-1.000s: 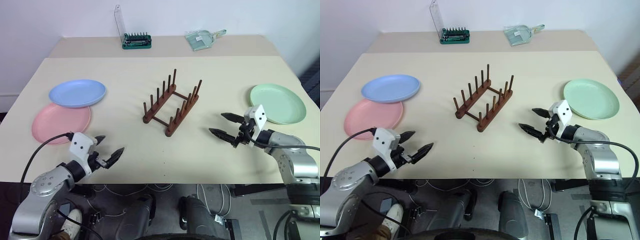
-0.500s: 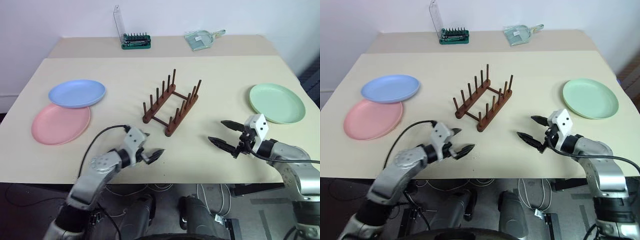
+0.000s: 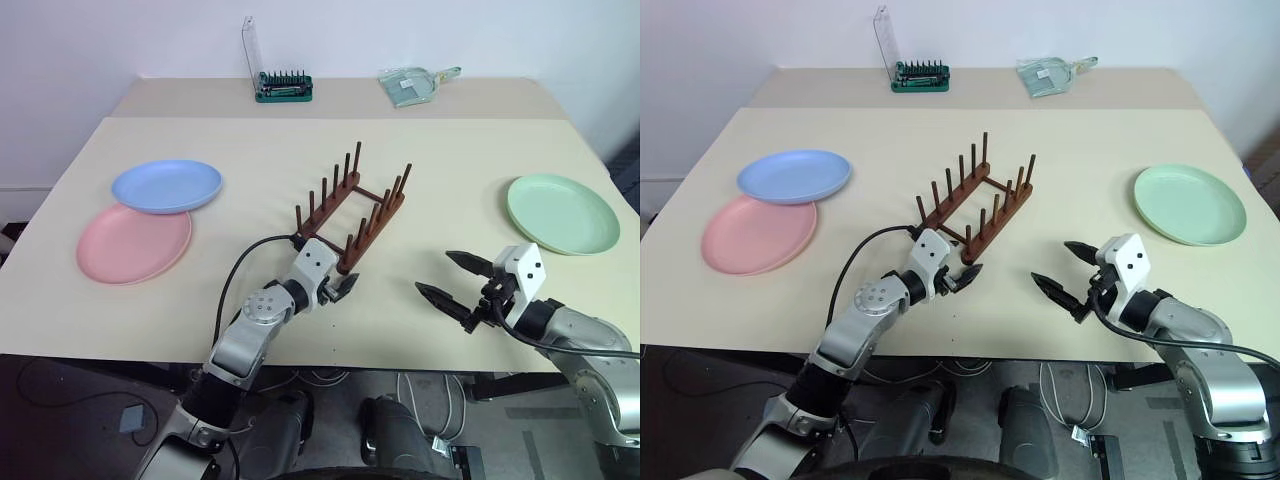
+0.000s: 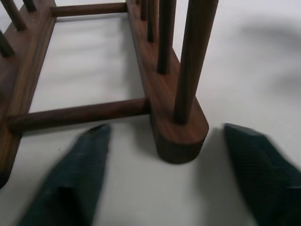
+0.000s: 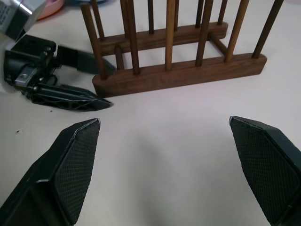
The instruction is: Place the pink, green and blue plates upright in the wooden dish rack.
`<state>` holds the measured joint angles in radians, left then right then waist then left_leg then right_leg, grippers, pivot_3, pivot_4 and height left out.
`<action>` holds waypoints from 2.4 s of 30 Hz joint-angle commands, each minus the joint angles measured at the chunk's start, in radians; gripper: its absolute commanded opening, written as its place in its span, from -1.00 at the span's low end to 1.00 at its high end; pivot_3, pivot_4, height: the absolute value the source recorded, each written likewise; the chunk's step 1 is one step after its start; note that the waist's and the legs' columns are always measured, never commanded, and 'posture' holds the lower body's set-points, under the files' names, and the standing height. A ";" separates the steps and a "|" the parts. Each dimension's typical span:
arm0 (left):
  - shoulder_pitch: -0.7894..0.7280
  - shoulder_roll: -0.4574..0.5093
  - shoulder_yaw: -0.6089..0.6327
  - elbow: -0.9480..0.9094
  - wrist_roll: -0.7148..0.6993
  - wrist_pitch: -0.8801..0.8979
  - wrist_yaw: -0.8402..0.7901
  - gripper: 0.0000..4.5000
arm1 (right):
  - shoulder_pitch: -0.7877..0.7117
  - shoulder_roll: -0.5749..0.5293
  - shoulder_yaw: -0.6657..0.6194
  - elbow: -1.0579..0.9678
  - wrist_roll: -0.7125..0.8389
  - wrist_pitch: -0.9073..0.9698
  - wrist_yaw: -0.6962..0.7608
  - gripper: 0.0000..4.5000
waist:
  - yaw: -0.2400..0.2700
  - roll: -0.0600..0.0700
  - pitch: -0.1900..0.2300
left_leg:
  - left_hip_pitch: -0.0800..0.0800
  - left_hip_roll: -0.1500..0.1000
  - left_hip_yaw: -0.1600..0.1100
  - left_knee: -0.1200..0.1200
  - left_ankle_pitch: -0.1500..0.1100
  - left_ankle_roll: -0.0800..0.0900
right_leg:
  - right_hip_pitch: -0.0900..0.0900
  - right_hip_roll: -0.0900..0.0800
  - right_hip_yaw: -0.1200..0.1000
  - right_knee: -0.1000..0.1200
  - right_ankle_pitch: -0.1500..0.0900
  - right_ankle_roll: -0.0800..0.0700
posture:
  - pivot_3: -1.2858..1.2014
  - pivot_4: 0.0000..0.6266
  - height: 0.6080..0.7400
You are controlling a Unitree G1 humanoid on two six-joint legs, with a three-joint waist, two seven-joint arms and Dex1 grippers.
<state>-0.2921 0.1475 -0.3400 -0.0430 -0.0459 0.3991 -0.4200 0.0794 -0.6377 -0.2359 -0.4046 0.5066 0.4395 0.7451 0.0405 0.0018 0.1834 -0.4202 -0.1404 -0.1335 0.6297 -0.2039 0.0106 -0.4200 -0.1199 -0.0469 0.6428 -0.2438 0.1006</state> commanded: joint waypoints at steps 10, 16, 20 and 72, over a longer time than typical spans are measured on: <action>0.000 0.111 0.002 0.046 -0.027 -0.119 -0.210 -0.67 | -0.045 -0.032 0.035 -0.002 -0.017 0.024 -0.006 1.00 | -0.001 0.001 -0.001 | 0.000 0.000 0.000 -0.001 0.000 0.000 | 0.000 0.000 0.000 0.000 0.000 0.000 | 0.03 -0.52 1.00; -0.072 0.252 -0.017 0.056 -0.088 -0.193 -0.495 -0.67 | 0.023 -0.049 -0.010 -0.008 -0.028 0.006 -0.013 1.00 | -0.001 0.001 -0.001 | -0.001 0.000 0.000 -0.001 0.000 0.000 | -0.002 0.001 0.000 0.000 0.000 0.000 | 0.03 -0.52 1.00; -0.113 0.276 0.010 0.134 -0.101 -0.230 -0.562 -0.67 | 0.053 -0.034 -0.018 0.003 -0.042 -0.027 -0.016 1.00 | -0.001 0.001 -0.001 | -0.002 0.000 0.000 -0.001 0.000 0.001 | -0.003 0.001 0.000 -0.001 0.000 0.000 | 0.03 -0.52 1.00; -0.027 0.242 0.125 0.105 -0.061 -0.075 -0.172 -0.99 | -0.297 0.066 0.262 0.434 -0.420 -0.259 -0.079 -1.00 | -0.030 0.001 -0.001 | 0.012 0.002 0.000 -0.006 0.000 0.000 | 0.010 0.003 0.002 -0.004 0.001 -0.001 | 0.03 -0.52 1.00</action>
<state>-0.3305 0.3802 -0.2217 0.0387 -0.1304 0.3147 -0.5944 -0.2146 -0.5716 0.0298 0.0437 0.0870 0.1893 0.6655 0.0101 0.0027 0.1819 -0.4080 -0.1382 -0.1334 0.6240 -0.2043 0.0110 -0.4102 -0.1174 -0.0453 0.6386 -0.2431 0.0994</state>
